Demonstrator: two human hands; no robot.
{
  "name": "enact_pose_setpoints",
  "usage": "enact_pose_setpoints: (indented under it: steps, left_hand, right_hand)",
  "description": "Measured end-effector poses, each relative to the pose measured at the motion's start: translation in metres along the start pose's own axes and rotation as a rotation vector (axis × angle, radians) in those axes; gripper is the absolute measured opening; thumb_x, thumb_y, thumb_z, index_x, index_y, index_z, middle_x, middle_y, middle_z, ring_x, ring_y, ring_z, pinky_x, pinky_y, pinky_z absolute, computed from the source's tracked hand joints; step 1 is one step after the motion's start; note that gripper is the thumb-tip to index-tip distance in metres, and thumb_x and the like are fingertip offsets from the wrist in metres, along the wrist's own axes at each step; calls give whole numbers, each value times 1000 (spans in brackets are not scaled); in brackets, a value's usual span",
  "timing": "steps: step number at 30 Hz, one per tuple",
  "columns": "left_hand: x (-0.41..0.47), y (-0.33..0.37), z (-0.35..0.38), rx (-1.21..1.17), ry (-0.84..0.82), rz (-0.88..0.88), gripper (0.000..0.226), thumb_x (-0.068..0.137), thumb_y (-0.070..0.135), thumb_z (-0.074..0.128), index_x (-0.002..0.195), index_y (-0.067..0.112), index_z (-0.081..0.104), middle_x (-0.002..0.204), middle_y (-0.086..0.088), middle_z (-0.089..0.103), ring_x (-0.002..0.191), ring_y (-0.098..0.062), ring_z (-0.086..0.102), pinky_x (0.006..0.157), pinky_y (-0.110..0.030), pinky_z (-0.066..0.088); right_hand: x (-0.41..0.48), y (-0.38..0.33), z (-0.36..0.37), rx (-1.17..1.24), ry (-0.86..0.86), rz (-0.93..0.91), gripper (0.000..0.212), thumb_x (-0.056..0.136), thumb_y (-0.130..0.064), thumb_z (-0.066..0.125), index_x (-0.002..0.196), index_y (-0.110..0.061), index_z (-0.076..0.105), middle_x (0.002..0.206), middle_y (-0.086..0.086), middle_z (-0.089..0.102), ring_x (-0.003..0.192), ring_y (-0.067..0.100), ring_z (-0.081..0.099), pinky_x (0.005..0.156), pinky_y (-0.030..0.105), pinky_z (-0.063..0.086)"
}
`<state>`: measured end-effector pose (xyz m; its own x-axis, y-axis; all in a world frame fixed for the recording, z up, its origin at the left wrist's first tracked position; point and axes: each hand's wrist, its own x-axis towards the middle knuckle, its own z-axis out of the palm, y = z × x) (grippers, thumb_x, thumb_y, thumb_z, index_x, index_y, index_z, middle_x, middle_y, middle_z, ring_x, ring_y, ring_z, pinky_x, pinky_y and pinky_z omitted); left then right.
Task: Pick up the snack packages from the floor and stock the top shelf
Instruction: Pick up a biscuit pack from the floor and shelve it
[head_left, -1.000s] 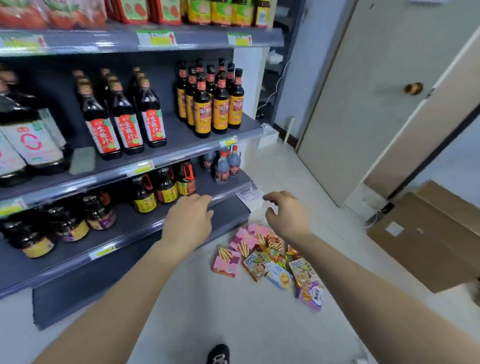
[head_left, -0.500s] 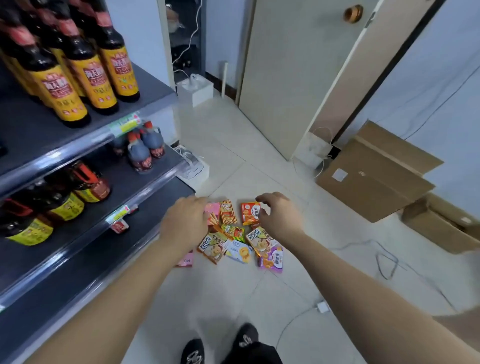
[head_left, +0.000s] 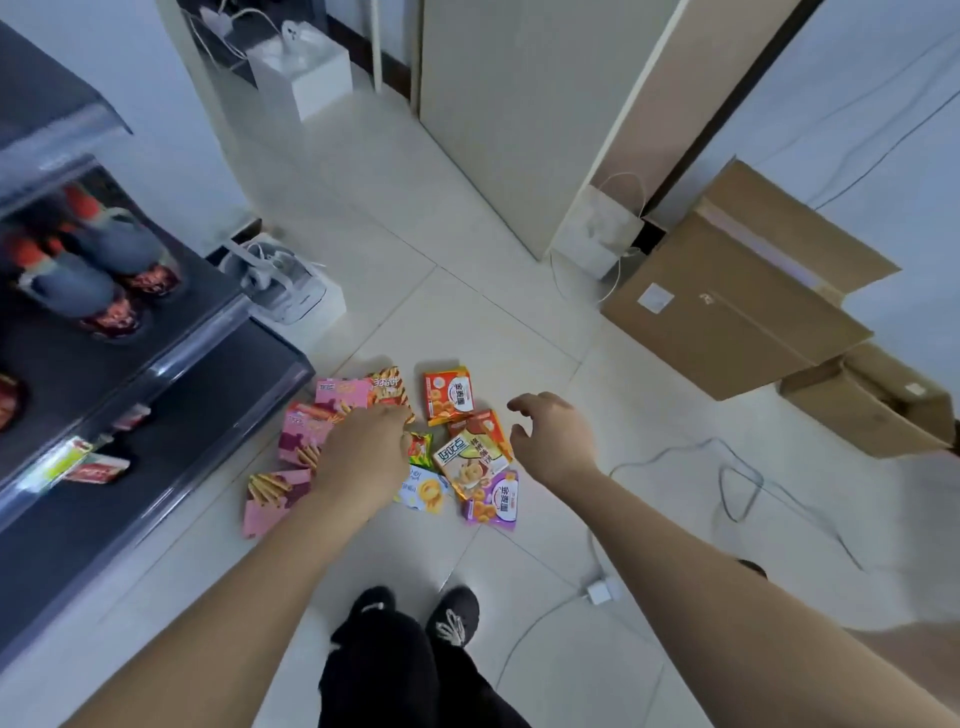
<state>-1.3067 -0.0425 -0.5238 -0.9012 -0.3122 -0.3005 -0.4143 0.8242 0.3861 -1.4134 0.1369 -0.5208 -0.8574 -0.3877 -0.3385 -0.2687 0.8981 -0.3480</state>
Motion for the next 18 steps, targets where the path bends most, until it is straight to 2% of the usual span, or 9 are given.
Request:
enact_pose_setpoints:
  steps: [4, 13, 16, 18]
  left_hand:
    - [53, 3, 37, 57, -78, 22, 37, 96, 22, 48, 131, 14, 53, 118, -6, 63, 109, -28, 56, 85, -43, 51]
    - [155, -5, 132, 83, -179, -33, 33, 94, 16, 51, 127, 14, 53, 117, -3, 60, 108, -26, 55, 76, -37, 47]
    - [181, -15, 179, 105, -250, -64, 25, 95, 20, 48, 117, 10, 55, 110, -7, 60, 103, -27, 55, 70, -36, 42]
    - [197, -23, 215, 112, -283, -94, 27, 96, 21, 47, 120, 11, 55, 113, -7, 60, 107, -27, 54, 74, -38, 44]
  right_hand:
    - [44, 31, 21, -14, -69, 63, 38, 87, -15, 49, 123, -23, 60, 114, 1, 60, 109, 22, 55, 81, 34, 51]
    - [140, 101, 104, 50, -182, 183, 36, 91, -20, 51, 125, -25, 59, 118, 0, 60, 108, 20, 57, 82, 33, 51]
    - [165, 130, 144, 80, -223, 219, 33, 92, -24, 53, 124, -25, 60, 120, -2, 60, 112, 18, 55, 85, 31, 48]
    - [181, 150, 171, 82, -255, 225, 32, 92, -24, 53, 123, -25, 60, 119, -2, 59, 113, 18, 55, 87, 32, 48]
